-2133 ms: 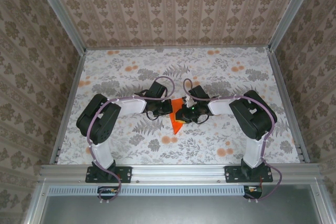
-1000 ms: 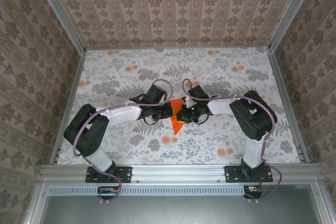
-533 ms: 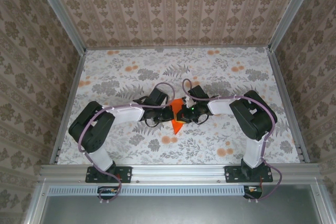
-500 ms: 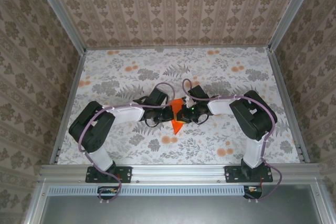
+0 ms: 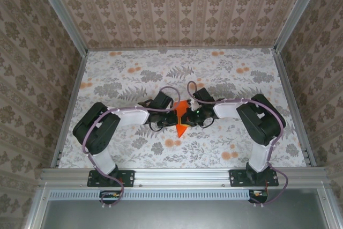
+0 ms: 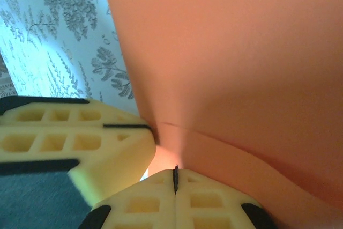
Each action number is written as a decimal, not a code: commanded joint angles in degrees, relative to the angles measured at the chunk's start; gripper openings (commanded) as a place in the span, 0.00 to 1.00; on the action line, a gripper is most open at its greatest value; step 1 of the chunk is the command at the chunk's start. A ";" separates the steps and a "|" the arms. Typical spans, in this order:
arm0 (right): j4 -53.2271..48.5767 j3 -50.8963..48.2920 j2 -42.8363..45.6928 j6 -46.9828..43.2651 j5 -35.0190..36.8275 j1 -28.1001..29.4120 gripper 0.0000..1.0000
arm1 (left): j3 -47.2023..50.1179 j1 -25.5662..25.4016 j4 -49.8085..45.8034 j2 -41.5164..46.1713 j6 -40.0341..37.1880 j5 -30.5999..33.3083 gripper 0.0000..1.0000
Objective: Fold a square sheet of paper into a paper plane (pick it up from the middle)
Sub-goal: Third fold the triangle at the center of the table.
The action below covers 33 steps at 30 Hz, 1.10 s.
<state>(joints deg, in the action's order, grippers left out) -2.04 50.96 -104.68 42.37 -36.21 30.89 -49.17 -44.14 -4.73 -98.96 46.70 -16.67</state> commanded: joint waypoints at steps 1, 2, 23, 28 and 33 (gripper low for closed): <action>-1.21 -1.24 3.91 -0.09 0.95 -0.52 0.05 | -0.42 -0.50 -4.32 -2.38 -1.44 1.77 0.00; -1.21 -1.52 4.21 -0.26 1.08 -0.74 0.05 | -0.39 -0.46 -4.32 -2.68 -1.44 1.73 0.00; -2.28 -5.56 -0.18 1.47 8.48 -2.48 0.05 | -3.19 -0.30 -5.72 -3.74 -4.82 2.60 0.00; 0.01 -9.36 1.56 6.51 12.15 -2.25 0.05 | -4.91 -0.61 -4.80 -1.68 -4.79 1.95 0.00; 1.43 -12.14 3.58 9.96 15.26 -2.14 0.05 | -4.13 -2.96 -3.70 2.53 -0.39 2.62 0.08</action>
<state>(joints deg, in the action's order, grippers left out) 5.61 42.44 -100.09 48.77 -29.89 28.86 -52.82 -45.50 -7.99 -100.01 43.92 -15.16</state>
